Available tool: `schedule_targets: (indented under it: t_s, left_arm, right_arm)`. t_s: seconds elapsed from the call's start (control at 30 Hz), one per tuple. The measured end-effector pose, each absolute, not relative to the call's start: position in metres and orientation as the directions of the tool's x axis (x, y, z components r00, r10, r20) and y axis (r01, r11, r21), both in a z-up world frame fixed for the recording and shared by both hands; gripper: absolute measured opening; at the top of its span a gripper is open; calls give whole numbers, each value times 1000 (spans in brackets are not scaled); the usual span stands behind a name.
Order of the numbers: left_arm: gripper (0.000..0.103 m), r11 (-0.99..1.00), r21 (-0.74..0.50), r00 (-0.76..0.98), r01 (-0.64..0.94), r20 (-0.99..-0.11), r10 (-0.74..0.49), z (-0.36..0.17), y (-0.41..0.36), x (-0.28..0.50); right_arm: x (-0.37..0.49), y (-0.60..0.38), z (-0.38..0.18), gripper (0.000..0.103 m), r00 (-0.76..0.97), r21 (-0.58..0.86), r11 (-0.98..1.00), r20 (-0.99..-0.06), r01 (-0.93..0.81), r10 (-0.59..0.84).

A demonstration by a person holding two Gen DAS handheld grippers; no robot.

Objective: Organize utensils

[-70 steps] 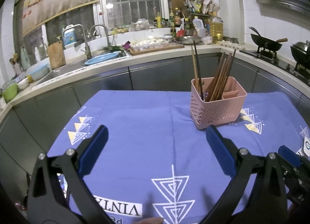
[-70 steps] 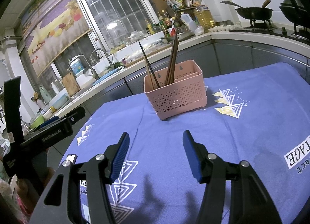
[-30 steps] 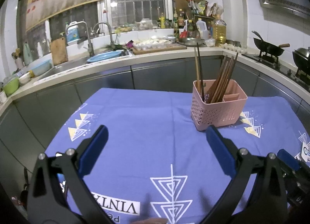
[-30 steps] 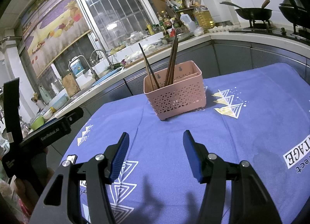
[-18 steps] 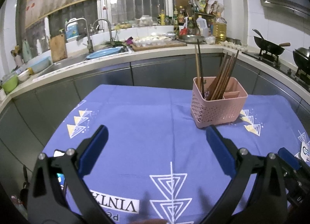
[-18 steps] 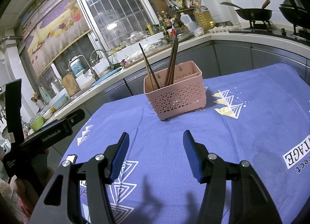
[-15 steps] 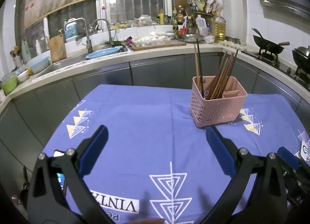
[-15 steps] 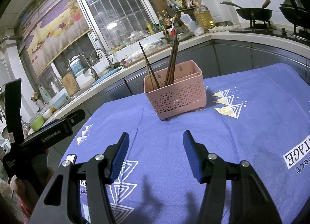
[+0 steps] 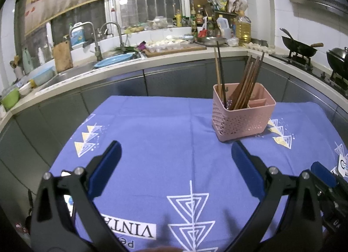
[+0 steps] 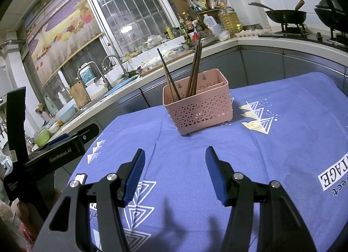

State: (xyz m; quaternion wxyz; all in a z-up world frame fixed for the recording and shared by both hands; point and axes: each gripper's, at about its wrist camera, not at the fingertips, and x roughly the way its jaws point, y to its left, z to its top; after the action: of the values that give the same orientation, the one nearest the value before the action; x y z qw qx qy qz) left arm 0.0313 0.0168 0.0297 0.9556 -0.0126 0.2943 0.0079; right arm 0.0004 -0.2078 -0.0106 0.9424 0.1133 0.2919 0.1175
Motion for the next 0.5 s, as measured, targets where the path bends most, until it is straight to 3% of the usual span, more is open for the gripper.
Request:
schedule_targets:
  t_s: [0.5]
  left_arm:
    - [97, 1000, 8, 830, -1, -557, 5, 28, 8, 29]
  right_arm:
    - [0, -206, -9, 59, 803, 285, 946, -521, -155, 289]
